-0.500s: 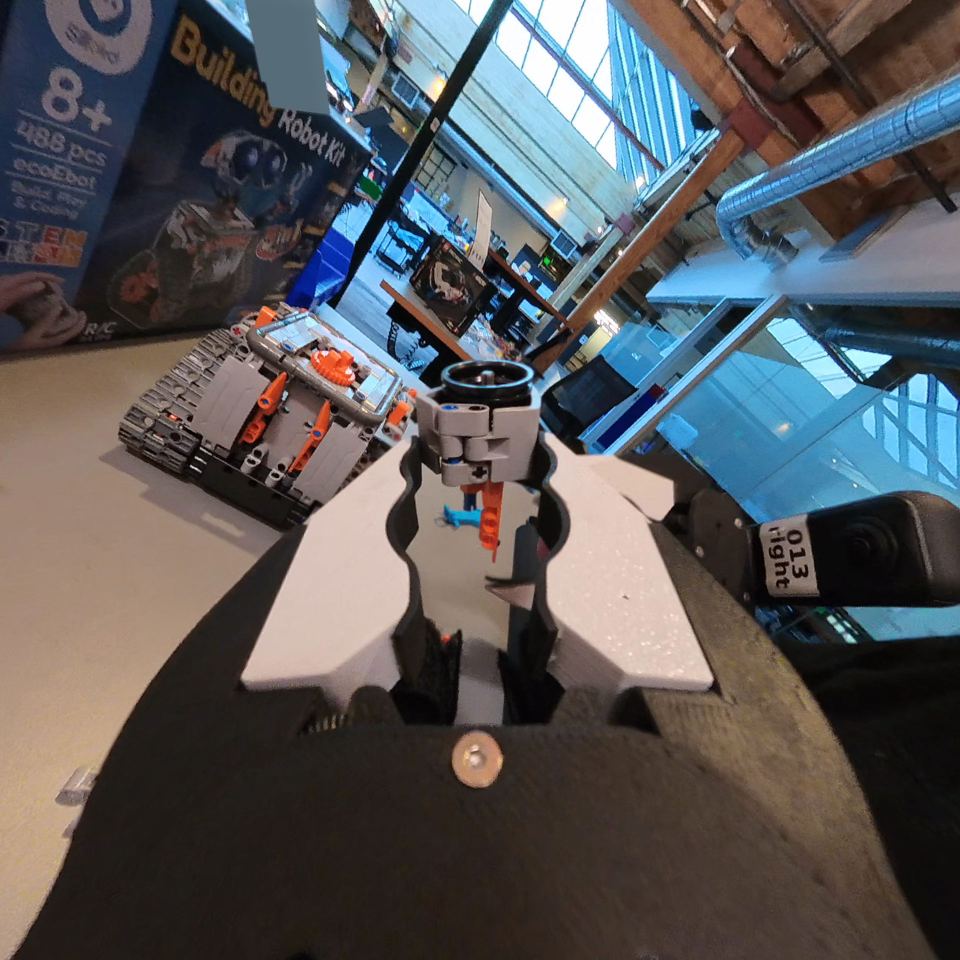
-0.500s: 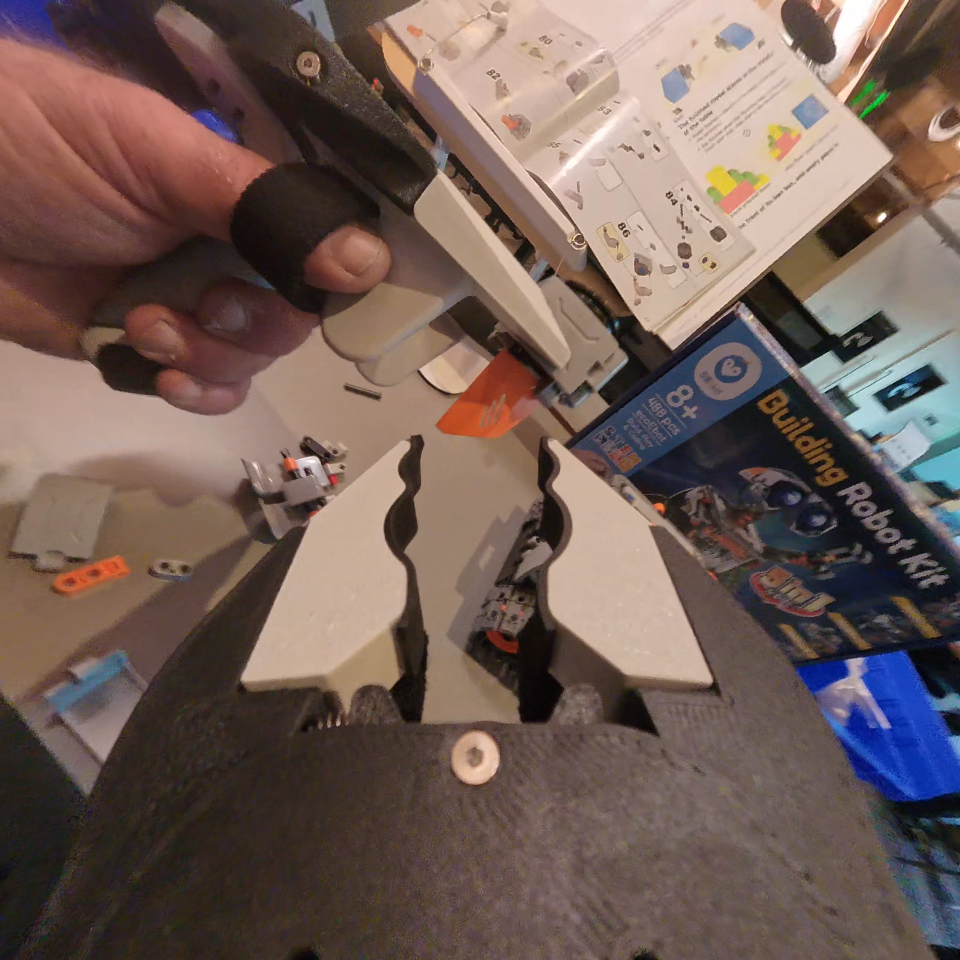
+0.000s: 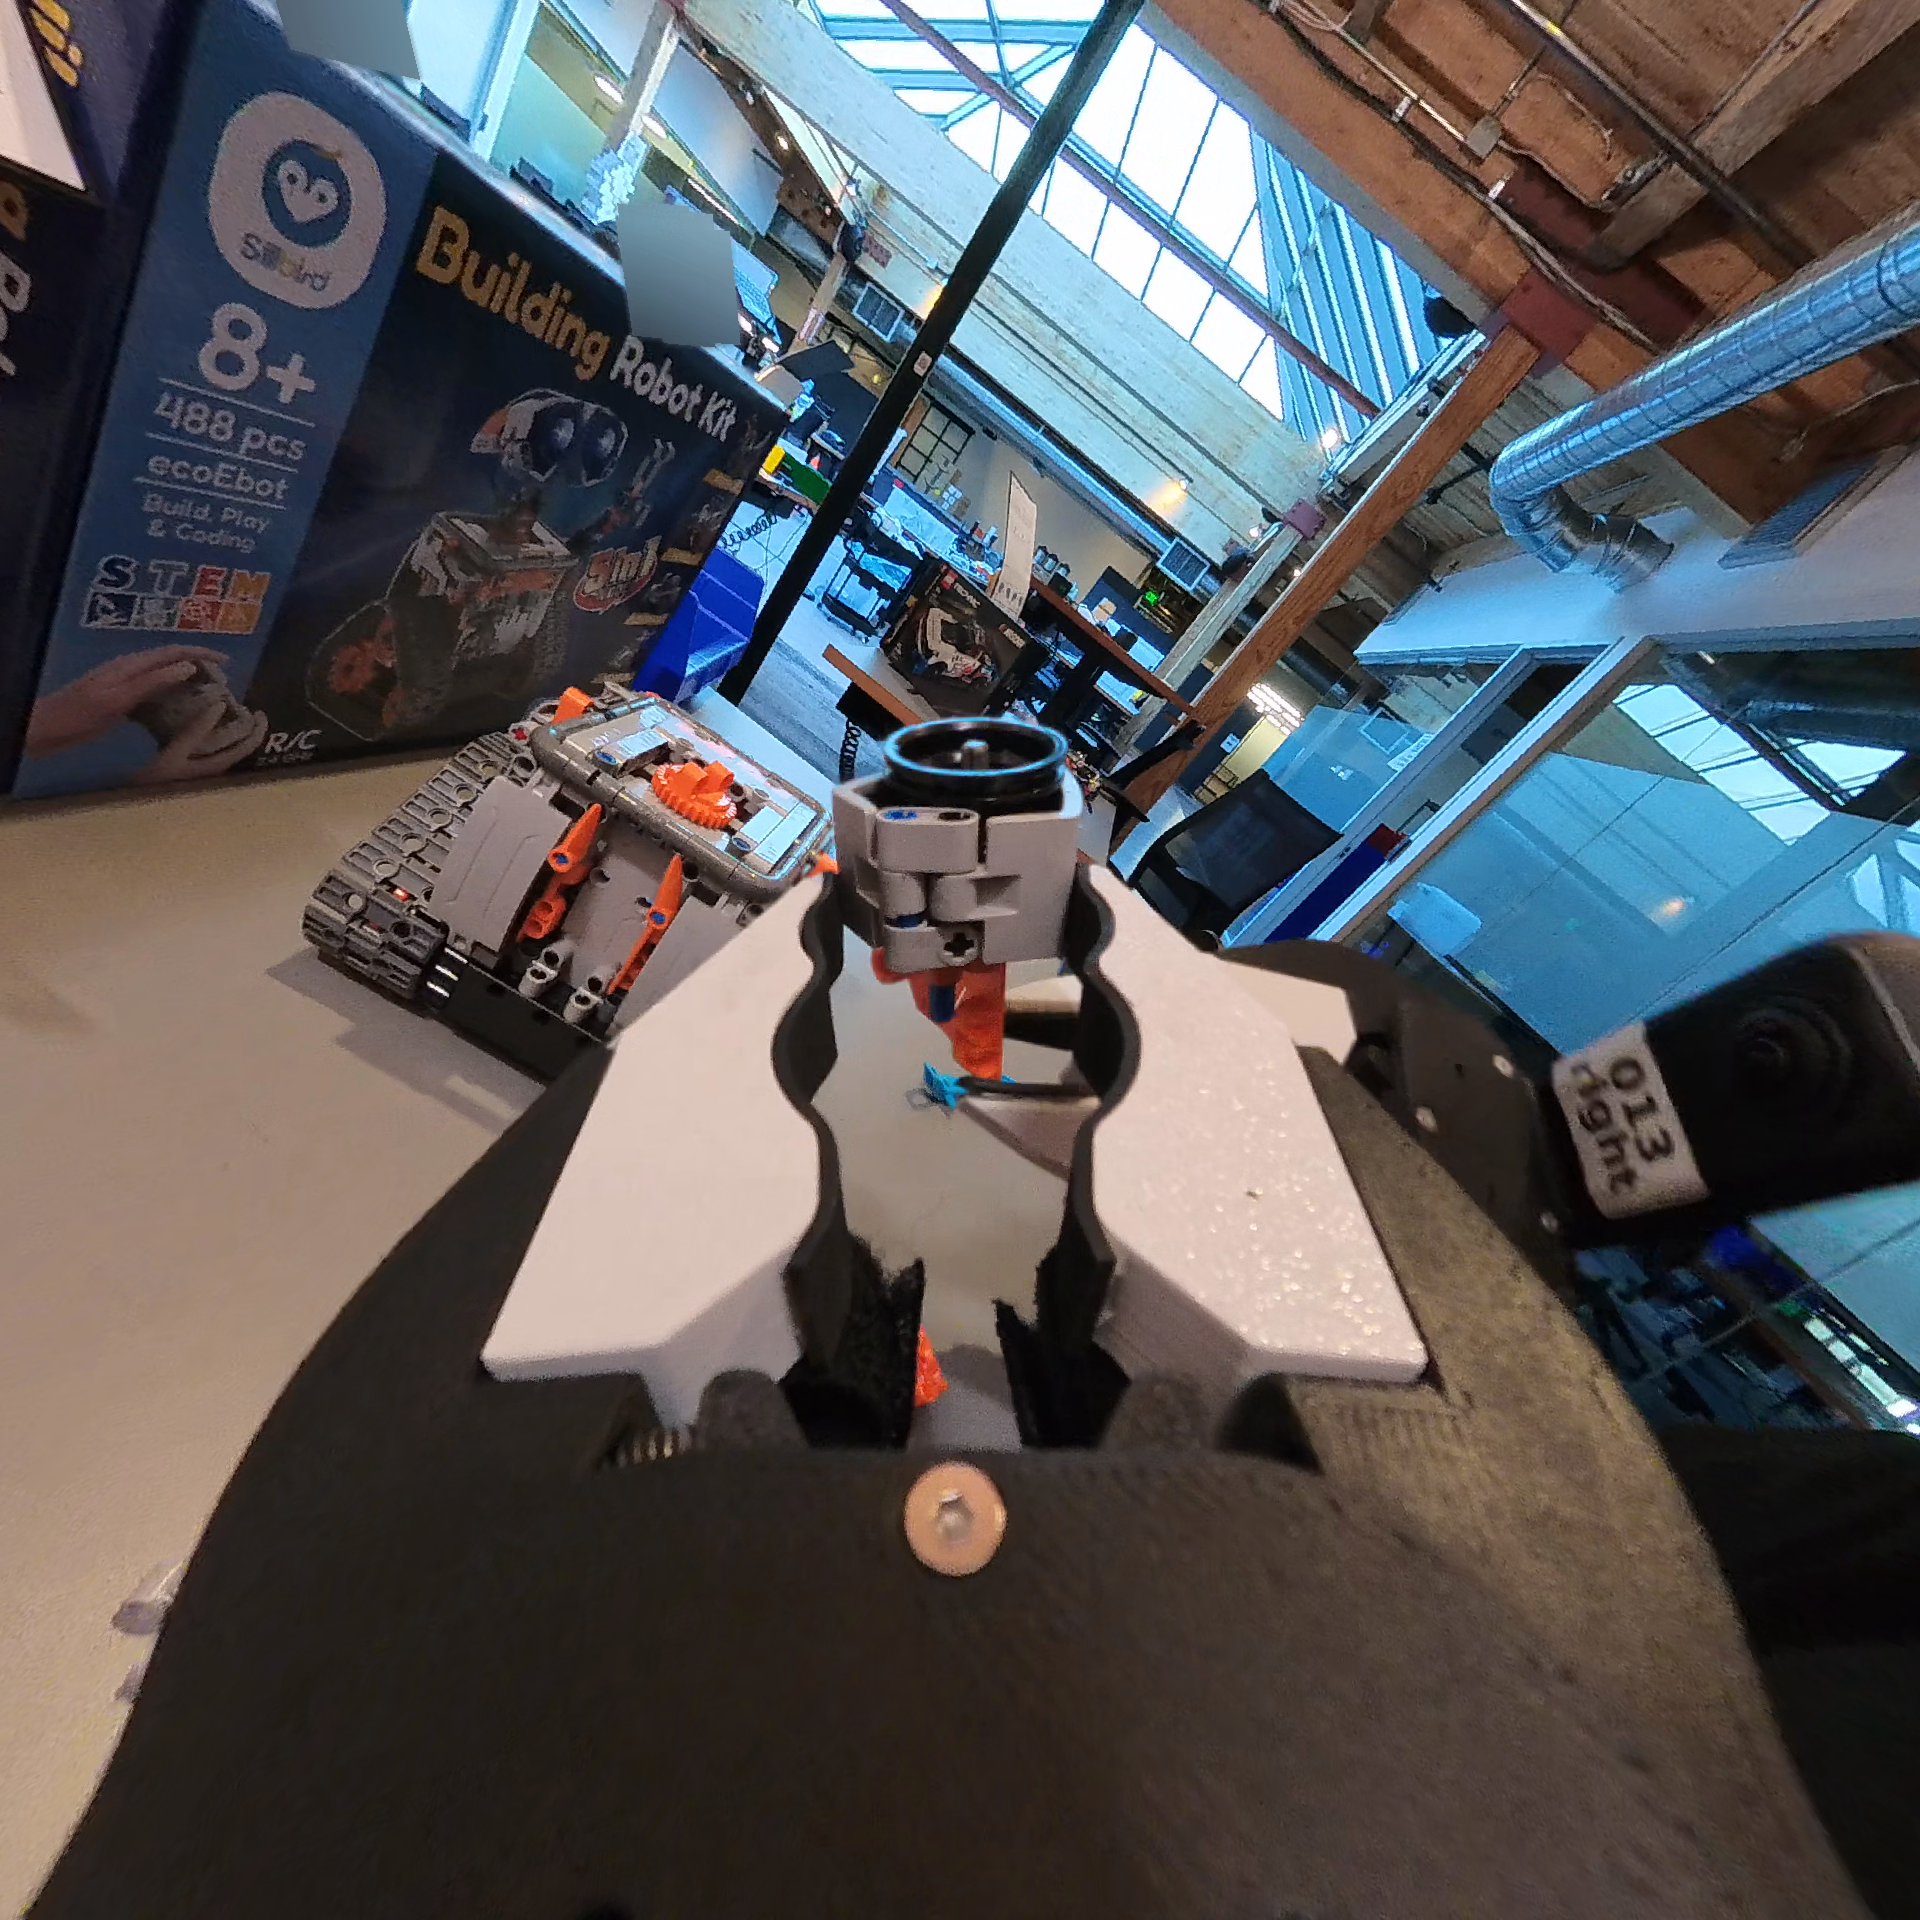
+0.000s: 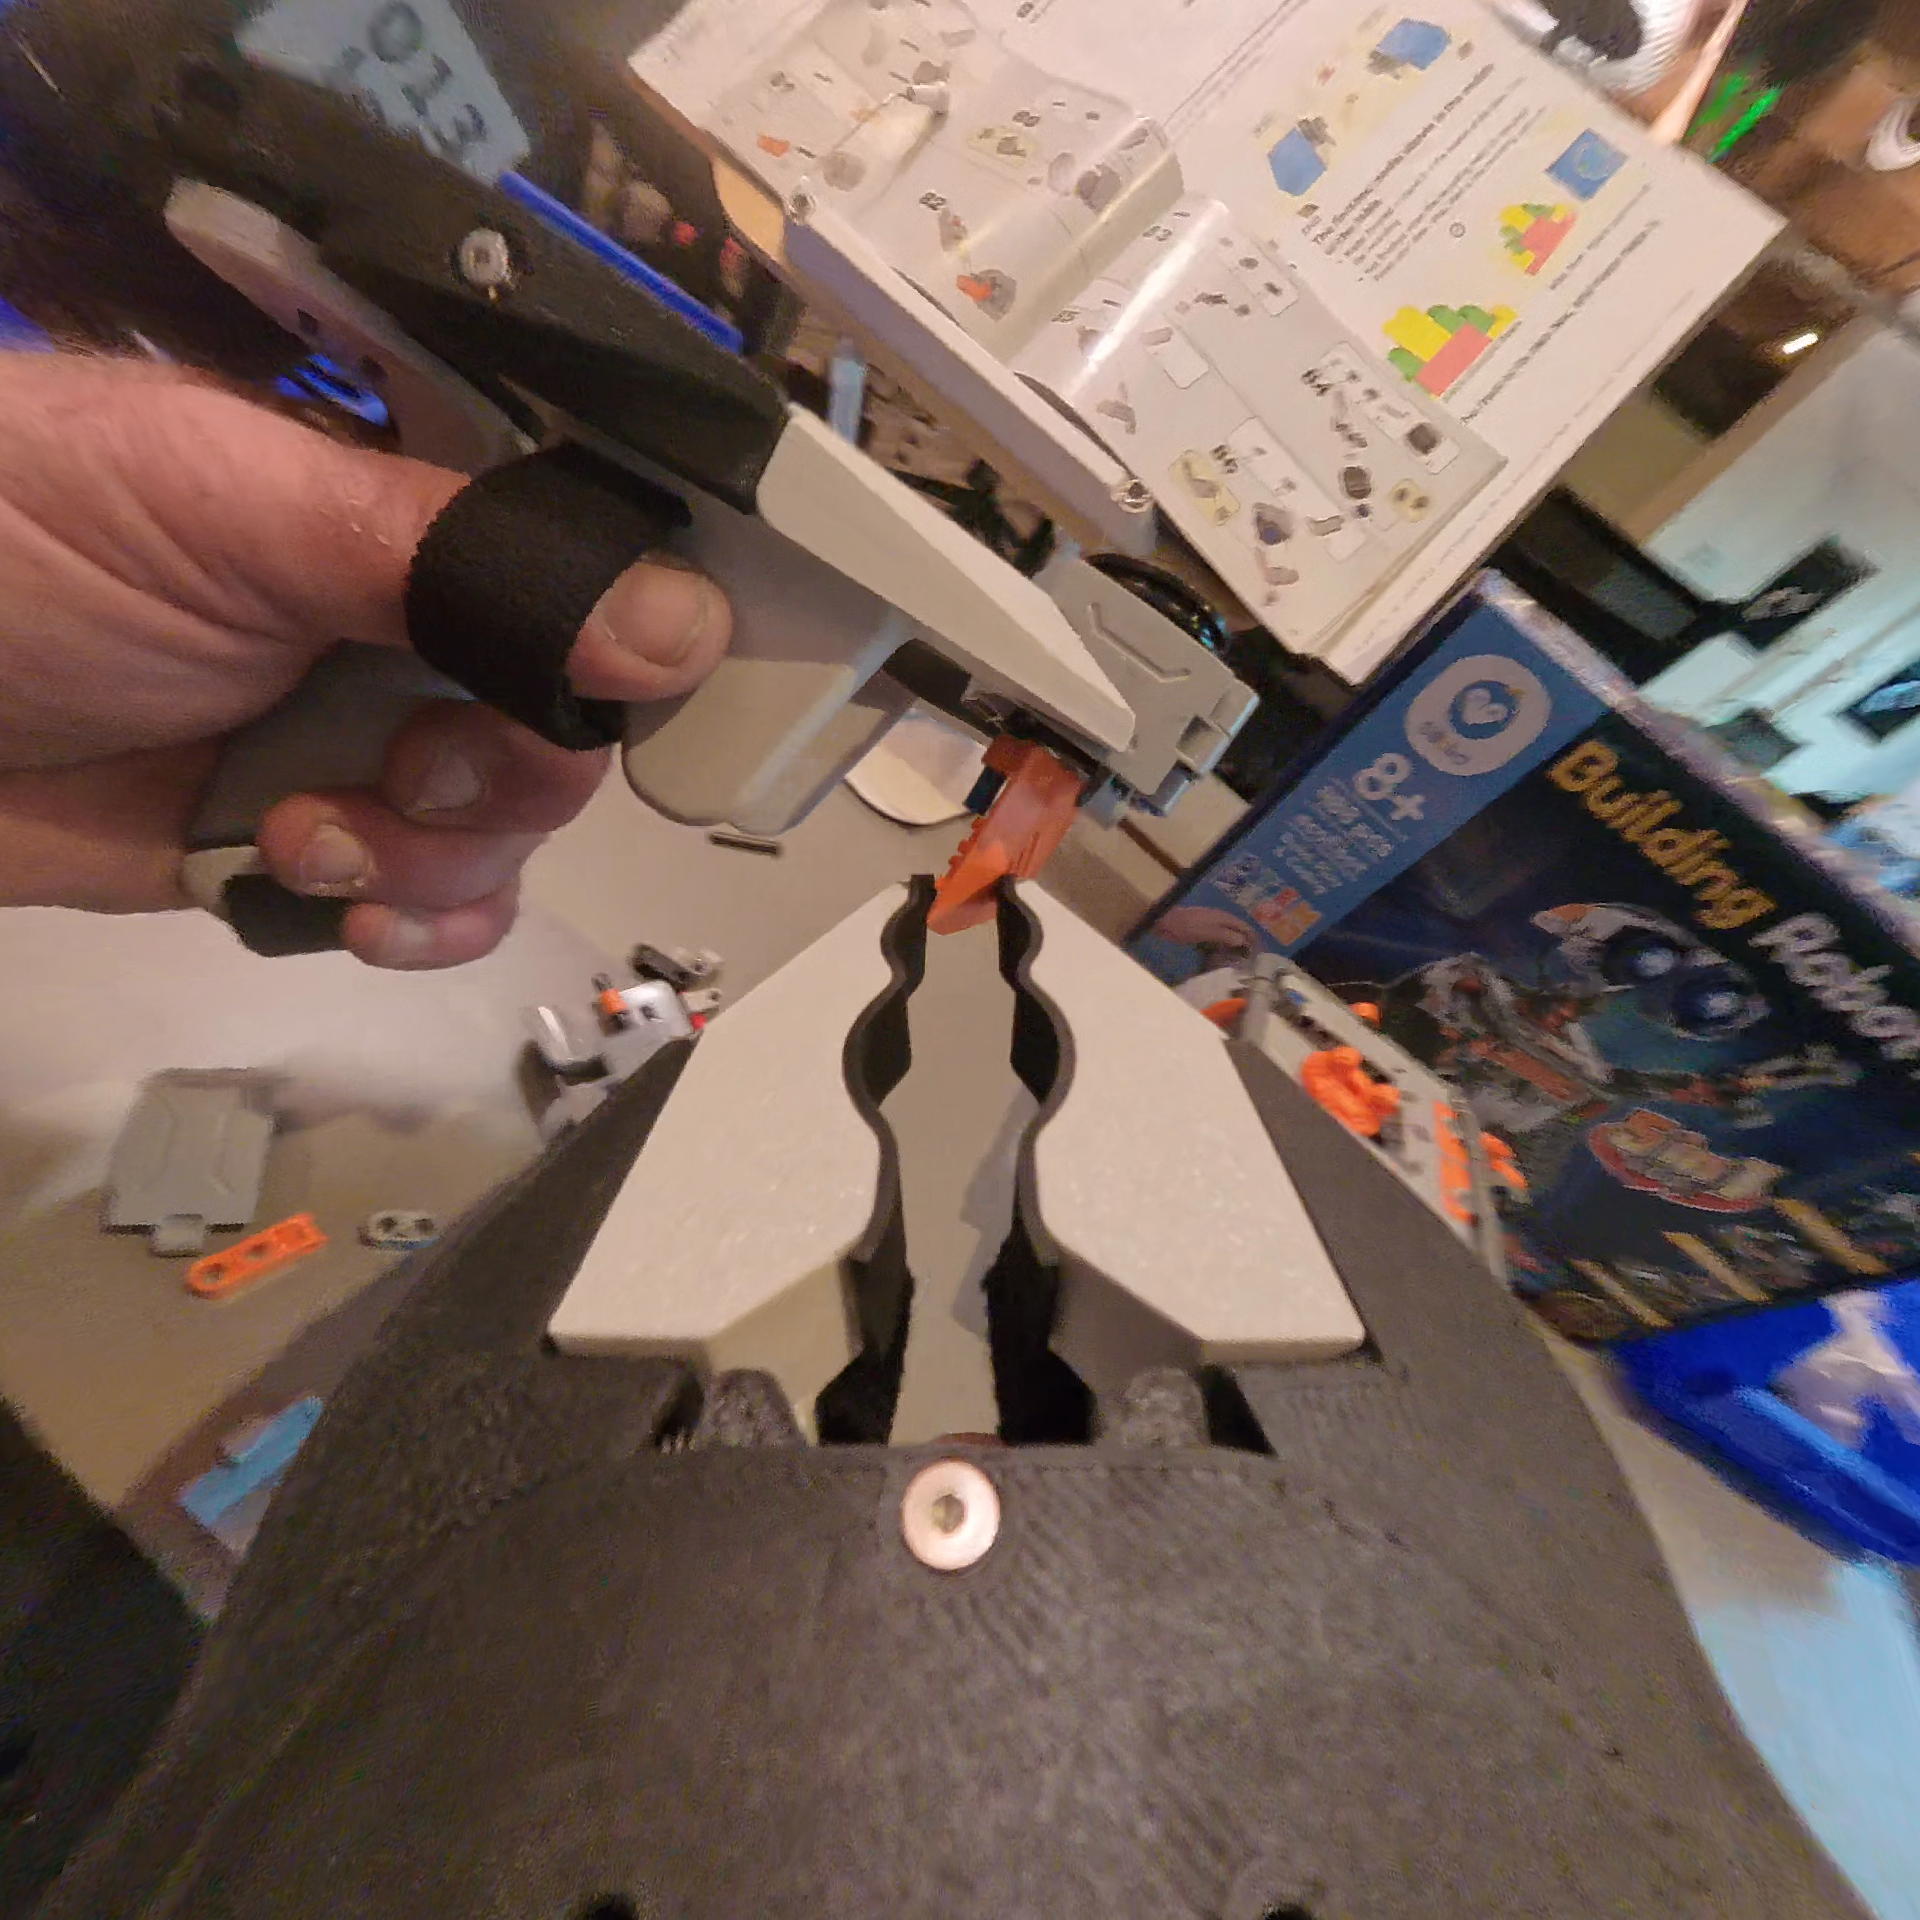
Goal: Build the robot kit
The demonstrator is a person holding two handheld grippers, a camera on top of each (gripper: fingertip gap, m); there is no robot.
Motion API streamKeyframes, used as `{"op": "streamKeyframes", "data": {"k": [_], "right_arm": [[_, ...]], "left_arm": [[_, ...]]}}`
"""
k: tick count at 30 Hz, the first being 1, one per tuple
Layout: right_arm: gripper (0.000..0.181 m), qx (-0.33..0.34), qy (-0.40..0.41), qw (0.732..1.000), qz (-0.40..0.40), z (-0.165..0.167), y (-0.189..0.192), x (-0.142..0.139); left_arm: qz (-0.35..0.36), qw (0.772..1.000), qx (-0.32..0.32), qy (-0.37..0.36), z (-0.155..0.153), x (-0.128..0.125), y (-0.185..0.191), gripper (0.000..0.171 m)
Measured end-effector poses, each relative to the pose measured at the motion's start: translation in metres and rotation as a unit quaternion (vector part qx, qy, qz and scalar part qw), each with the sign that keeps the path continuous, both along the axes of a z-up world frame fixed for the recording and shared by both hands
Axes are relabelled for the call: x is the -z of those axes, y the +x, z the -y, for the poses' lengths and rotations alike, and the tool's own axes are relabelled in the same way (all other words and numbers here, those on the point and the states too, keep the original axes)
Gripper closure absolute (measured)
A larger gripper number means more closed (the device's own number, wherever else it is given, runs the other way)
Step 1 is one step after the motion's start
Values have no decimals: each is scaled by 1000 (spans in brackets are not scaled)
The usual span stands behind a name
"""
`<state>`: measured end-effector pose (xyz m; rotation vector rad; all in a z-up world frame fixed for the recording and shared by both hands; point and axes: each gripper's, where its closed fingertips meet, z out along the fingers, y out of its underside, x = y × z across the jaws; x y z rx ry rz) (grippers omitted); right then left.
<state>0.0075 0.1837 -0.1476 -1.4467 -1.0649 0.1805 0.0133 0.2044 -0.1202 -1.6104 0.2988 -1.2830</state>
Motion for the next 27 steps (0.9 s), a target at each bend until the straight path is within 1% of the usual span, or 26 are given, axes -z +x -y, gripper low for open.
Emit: {"op": "streamKeyframes", "data": {"k": [2, 6, 7, 8, 10, 11, 12, 16, 17, 18, 19, 21, 22, 27], "right_arm": [[171, -38, -60, 996, -49, 3, -1, 1], [174, -101, -168, 971, -138, 6, 2, 2], [174, -118, -195, 960, -161, 7, 2, 2], [175, -141, -229, 944, -192, 9, 2, -1], [175, -192, -302, 899, -252, 13, 4, -5], [175, -210, -331, 880, -269, 15, 4, -5], [175, -216, -344, 872, -274, 14, 5, -3], [173, -199, -316, 890, -260, 12, 4, 1], [164, -190, -312, 894, -260, 10, 4, 1], [159, -190, -311, 896, -254, 11, 2, 2], [162, -186, -305, 902, -242, 11, 1, 4], [164, -160, -276, 923, -218, 7, 1, 7], [171, -155, -262, 928, -214, 6, 1, 6], [174, -130, -221, 949, -182, 6, -2, 8]], "left_arm": [[6, 1000, 7, -6, 2, 2, -1, 131], [26, 999, 35, -20, 8, 3, 0, 131], [31, 998, 43, -22, 9, 3, 0, 131], [39, 998, 49, -22, 11, 1, -1, 131], [61, 995, 71, -21, 16, -4, 0, 131], [61, 995, 74, -24, 17, -4, 1, 131], [57, 995, 72, -24, 17, -2, 2, 131], [61, 994, 82, -41, 15, 2, 2, 131], [58, 994, 83, -42, 15, 4, 3, 131], [56, 994, 84, -45, 16, 6, 4, 131], [58, 994, 82, -45, 16, 7, 5, 131], [60, 993, 90, -48, 19, 8, 8, 131], [62, 993, 88, -49, 18, 8, 8, 131], [83, 990, 91, -62, 18, 9, 5, 131]]}}
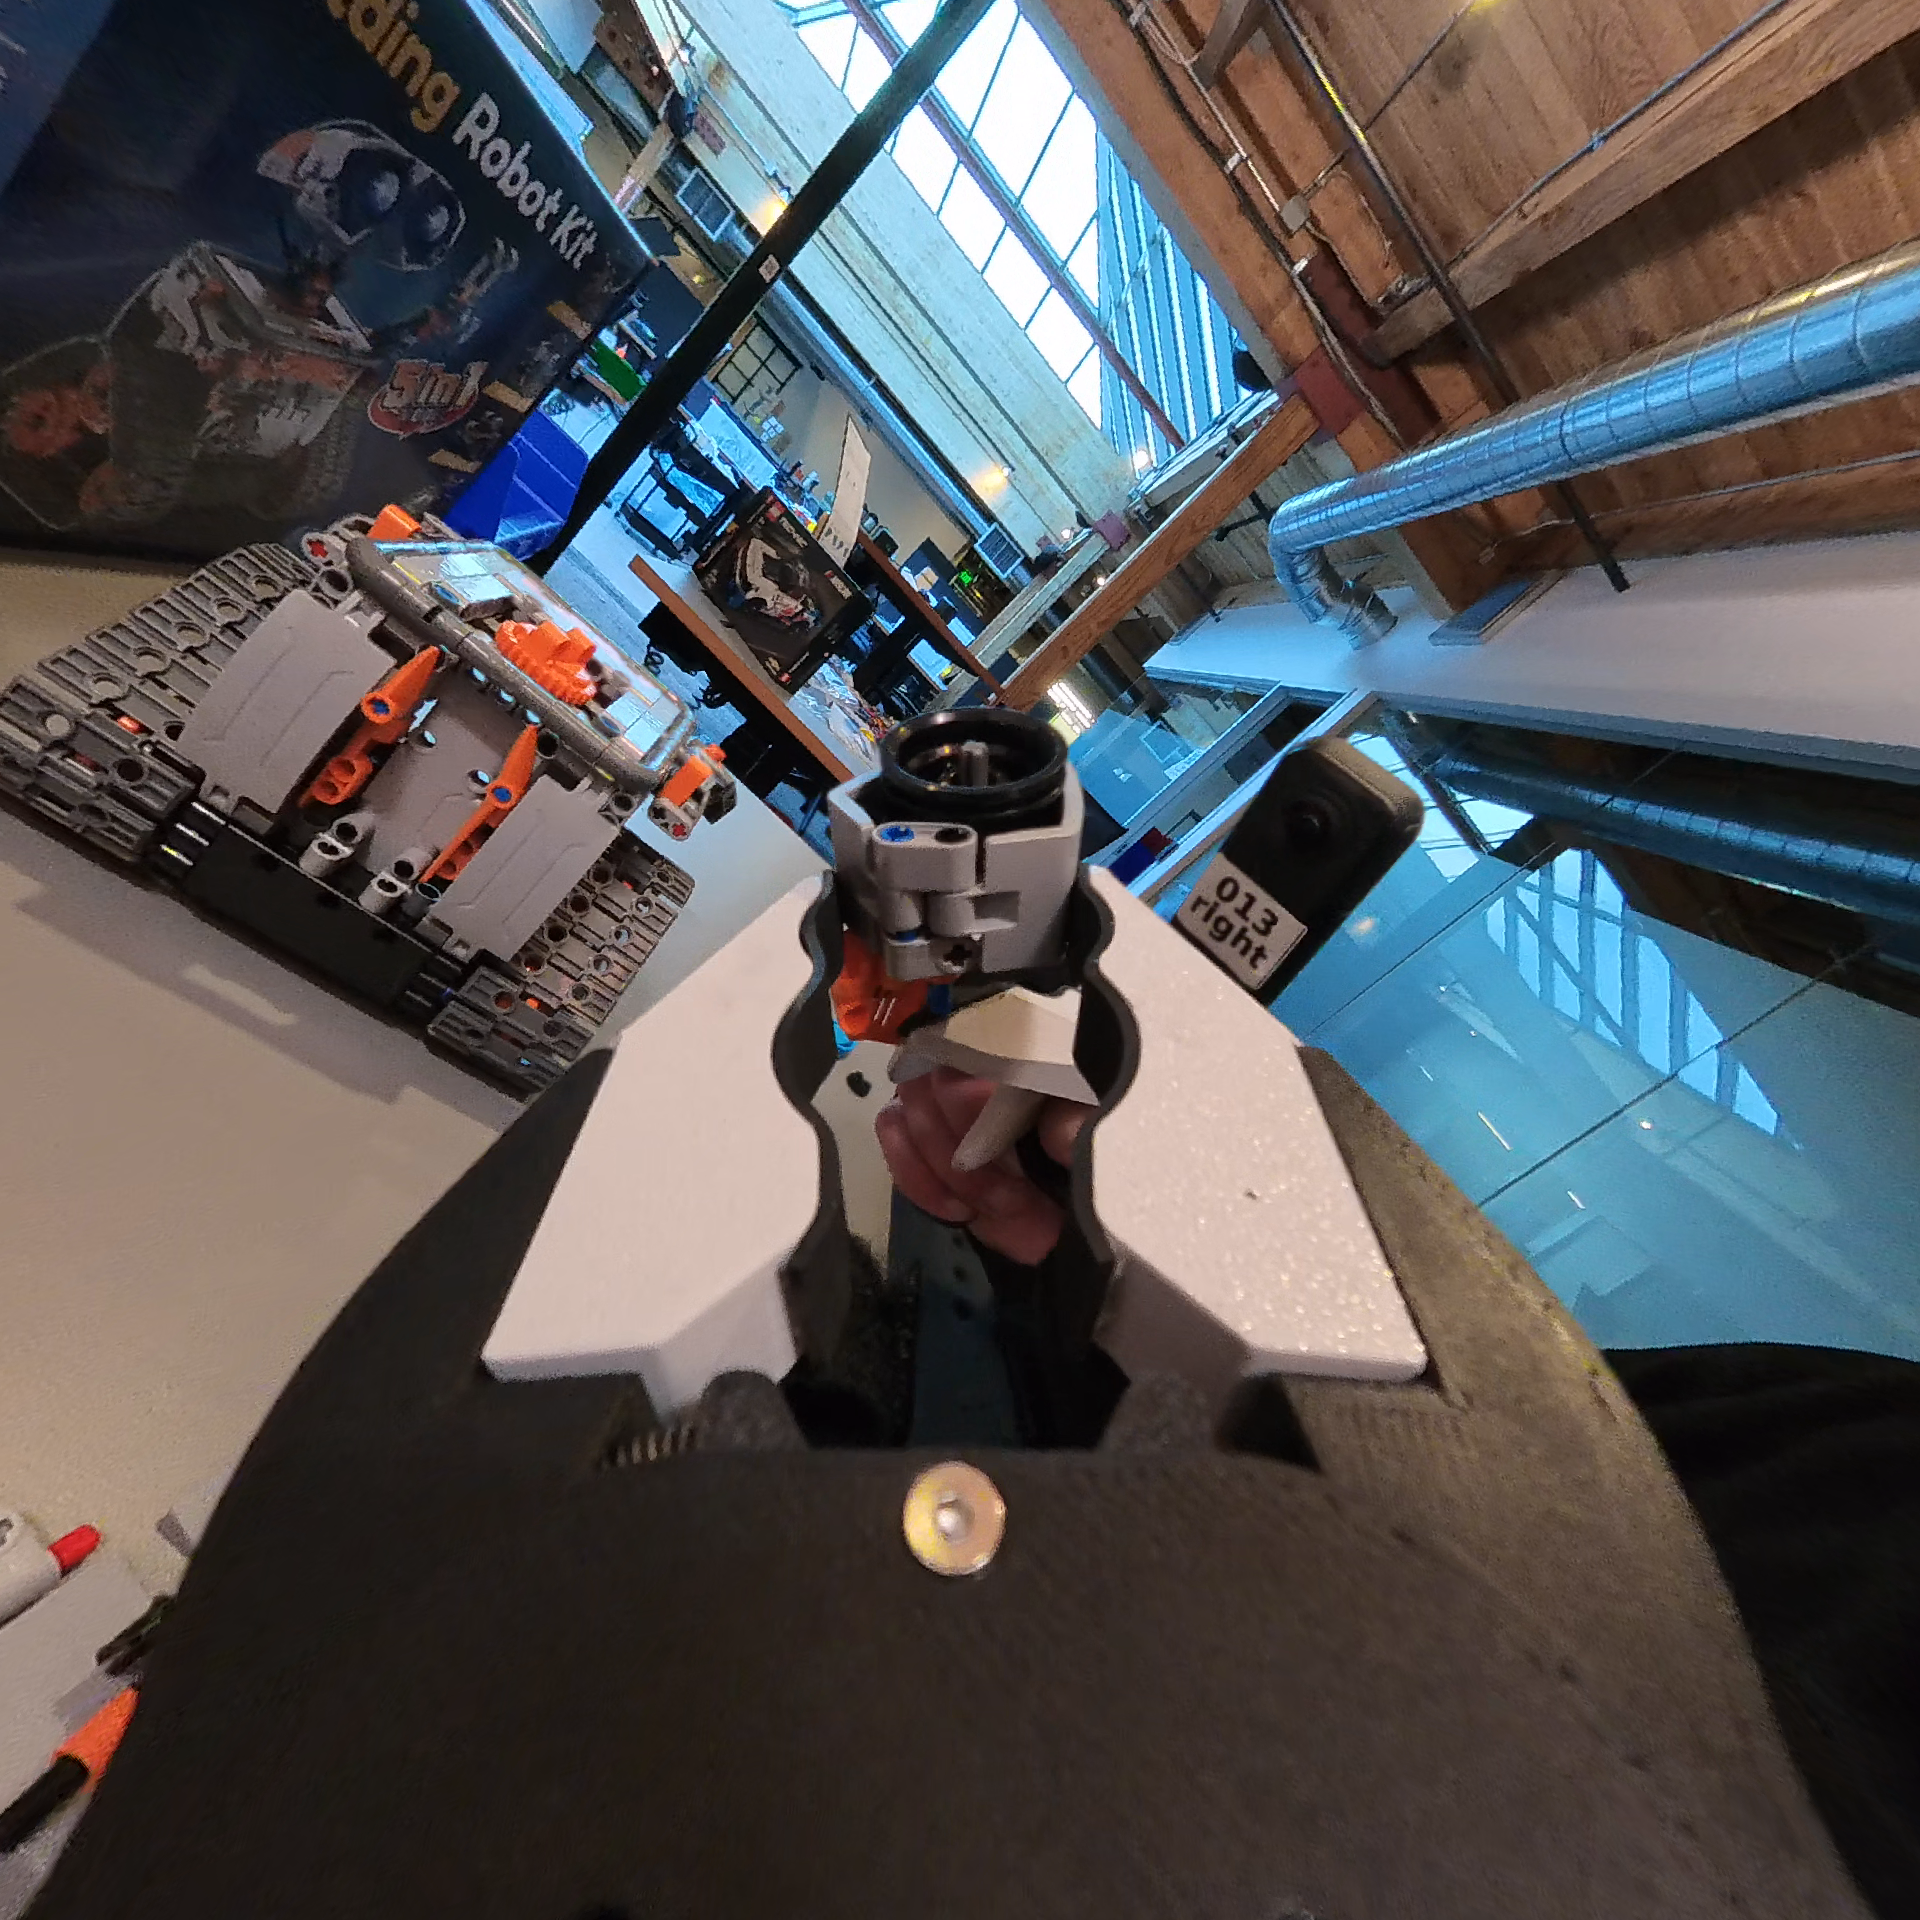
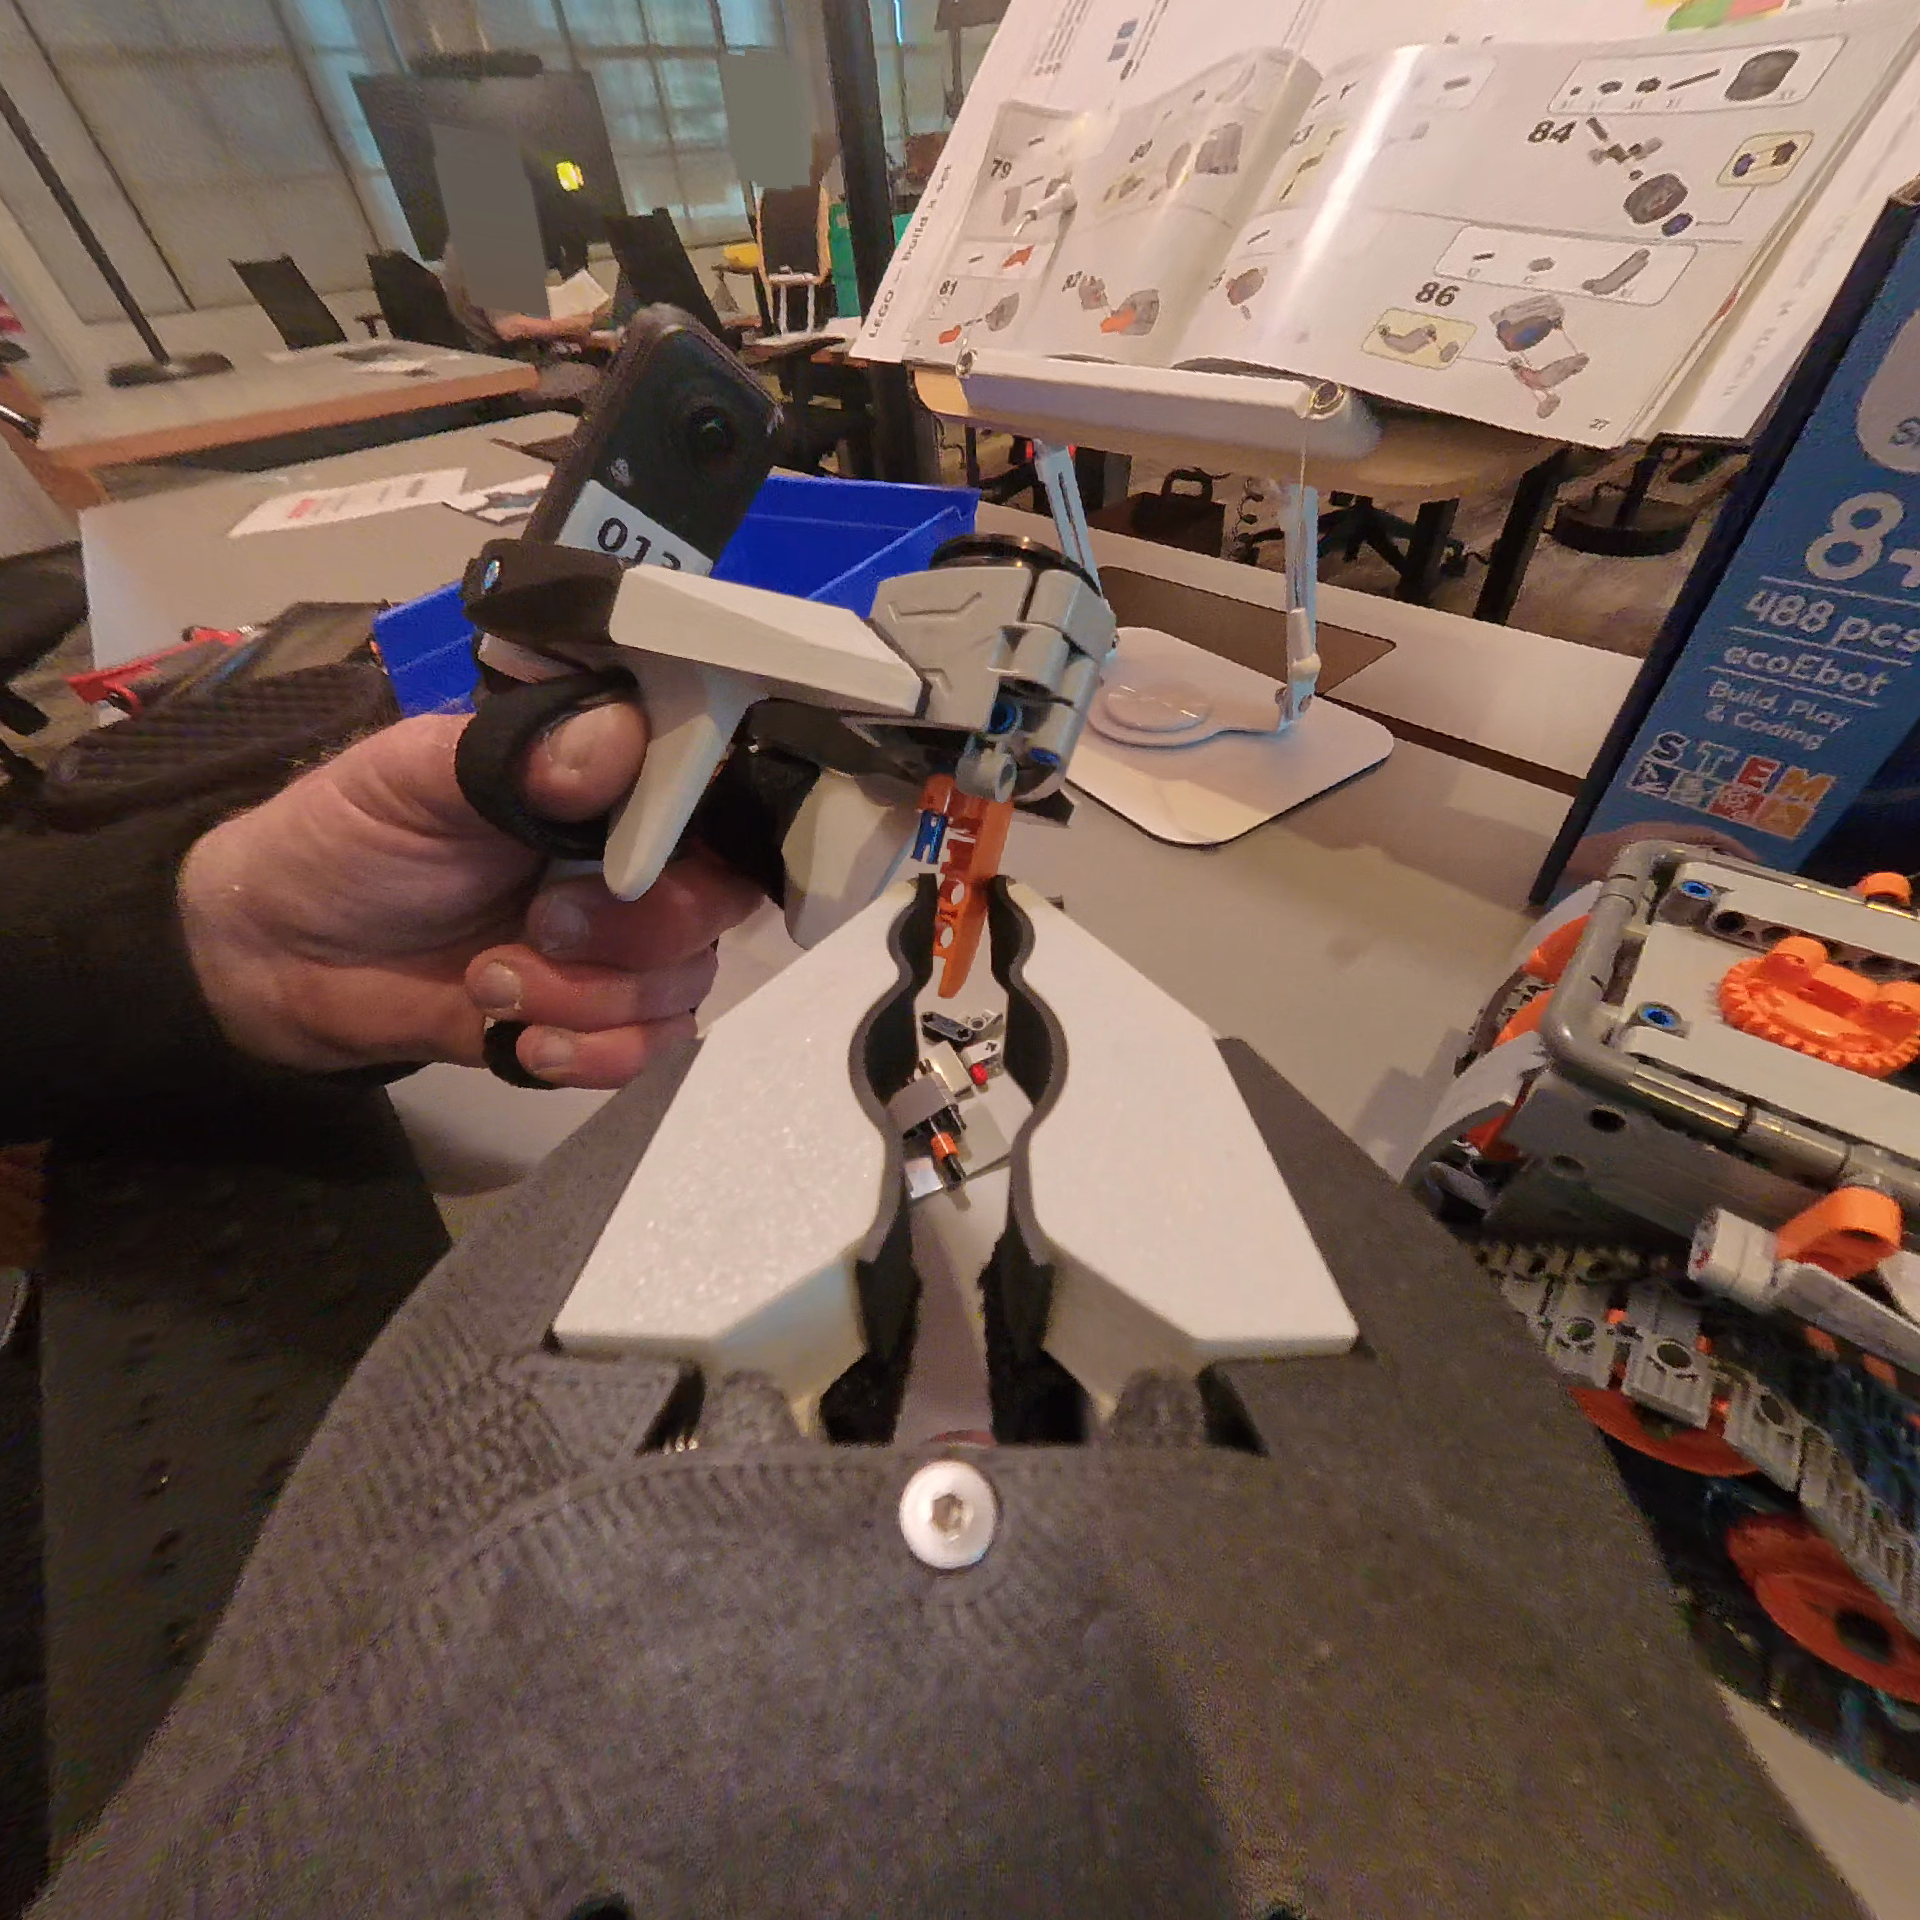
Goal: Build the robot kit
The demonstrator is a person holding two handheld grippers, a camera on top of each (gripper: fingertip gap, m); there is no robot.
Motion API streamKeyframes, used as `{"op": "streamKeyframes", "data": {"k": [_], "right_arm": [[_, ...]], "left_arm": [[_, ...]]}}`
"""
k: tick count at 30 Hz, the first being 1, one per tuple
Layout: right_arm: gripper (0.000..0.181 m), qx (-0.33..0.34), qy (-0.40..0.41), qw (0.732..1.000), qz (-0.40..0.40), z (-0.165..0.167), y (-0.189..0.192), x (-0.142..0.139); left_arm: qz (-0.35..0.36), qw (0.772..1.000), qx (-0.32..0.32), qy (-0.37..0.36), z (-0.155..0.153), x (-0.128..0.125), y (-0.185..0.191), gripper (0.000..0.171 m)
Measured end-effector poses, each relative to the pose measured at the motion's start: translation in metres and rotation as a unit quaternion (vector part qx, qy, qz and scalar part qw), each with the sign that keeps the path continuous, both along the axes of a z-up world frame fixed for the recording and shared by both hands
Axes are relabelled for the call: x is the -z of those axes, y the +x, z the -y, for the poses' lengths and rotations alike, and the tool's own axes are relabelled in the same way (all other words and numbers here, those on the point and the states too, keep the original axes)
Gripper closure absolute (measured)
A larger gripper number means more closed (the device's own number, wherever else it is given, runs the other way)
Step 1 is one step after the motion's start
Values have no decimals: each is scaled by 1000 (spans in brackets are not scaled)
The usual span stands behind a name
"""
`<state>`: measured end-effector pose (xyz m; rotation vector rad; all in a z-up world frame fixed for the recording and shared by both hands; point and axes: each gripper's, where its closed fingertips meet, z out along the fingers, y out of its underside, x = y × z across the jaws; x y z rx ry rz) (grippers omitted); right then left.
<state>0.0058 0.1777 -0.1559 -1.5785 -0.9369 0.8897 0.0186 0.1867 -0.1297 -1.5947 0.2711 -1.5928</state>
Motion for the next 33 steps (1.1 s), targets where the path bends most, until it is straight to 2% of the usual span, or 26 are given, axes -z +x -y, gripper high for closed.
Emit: {"op": "streamKeyframes", "data": {"k": [4, 5, 8, 10, 11, 13, 14, 18, 19, 23, 26, 30, 33], "right_arm": [[176, -11, -22, 1000, 6, 1, 6, 1], [176, -13, -29, 999, 18, 0, 8, 3], [176, -13, -47, 997, 51, 1, 12, 12], [176, -18, -66, 995, 74, 3, 12, 24], [176, -22, -78, 993, 87, 4, 13, 31], [176, -22, -100, 989, 106, 5, 14, 47], [176, -21, -108, 987, 117, 5, 14, 55], [176, -17, -137, 975, 175, 7, 15, 90], [176, -13, -138, 973, 185, 6, 15, 96], [176, -5, -149, 966, 212, 2, 12, 112], [176, -2, -153, 961, 231, -1, 8, 121], [176, 1, -148, 955, 255, -4, 6, 131], [176, 0, -147, 955, 256, -4, 5, 132]], "left_arm": [[-19, 999, 28, 6, 7, 3, 0, 129], [-30, 999, 38, 9, 10, 5, -1, 124], [-110, 993, 32, 41, 13, 18, -14, 115], [-169, 983, 46, 61, 21, 30, -25, 116], [-216, 972, 59, 76, 26, 41, -30, 119], [-359, 924, 63, 118, 29, 78, -44, 118], [-404, 903, 63, 135, 31, 90, -50, 123], [-510, 838, 79, 175, 29, 126, -59, 141], [-522, 829, 85, 180, 28, 132, -59, 143], [-530, 825, 109, 164, 24, 148, -53, 147], [-549, 811, 114, 166, 21, 160, -51, 156], [-532, 827, 114, 143, 23, 160, -47, 161], [-518, 836, 128, 130, 34, 157, -38, 155]]}}
